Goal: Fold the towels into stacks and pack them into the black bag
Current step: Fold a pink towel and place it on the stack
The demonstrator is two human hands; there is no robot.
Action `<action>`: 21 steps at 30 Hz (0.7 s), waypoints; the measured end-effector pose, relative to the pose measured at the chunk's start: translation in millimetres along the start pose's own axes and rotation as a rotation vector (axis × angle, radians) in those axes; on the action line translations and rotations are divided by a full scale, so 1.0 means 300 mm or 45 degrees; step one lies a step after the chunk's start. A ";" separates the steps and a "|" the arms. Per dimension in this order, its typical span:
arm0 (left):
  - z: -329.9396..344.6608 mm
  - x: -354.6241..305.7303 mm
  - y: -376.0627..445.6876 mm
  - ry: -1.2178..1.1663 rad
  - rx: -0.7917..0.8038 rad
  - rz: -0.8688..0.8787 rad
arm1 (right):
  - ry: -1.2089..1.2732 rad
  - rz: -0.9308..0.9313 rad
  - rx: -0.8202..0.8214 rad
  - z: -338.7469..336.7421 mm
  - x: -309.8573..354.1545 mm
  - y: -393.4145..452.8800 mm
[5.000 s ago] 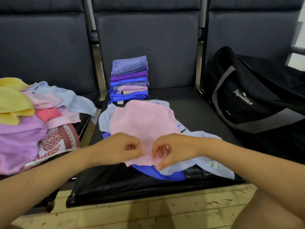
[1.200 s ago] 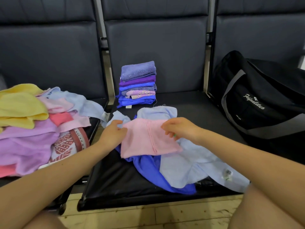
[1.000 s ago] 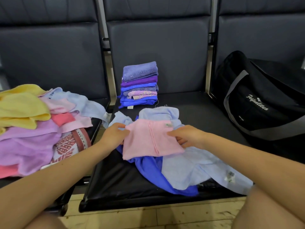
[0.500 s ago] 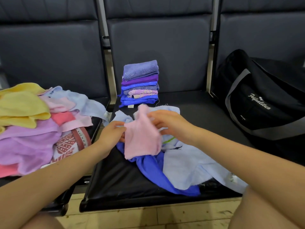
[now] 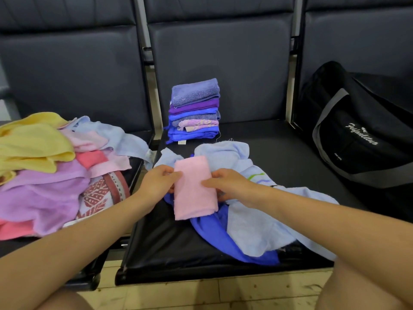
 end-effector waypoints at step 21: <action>0.014 -0.266 0.115 -1.079 -0.118 0.074 | 0.625 -0.192 0.267 -0.135 0.220 0.046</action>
Point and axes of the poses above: each hand's wrist, its own y-axis towards the middle knuckle, its own z-axis out of the palm, x = y × z, the point moved 3 cm from there along y, towards the middle knuckle, and after that the axes turned 8 degrees about z, right-handed, at the moved point
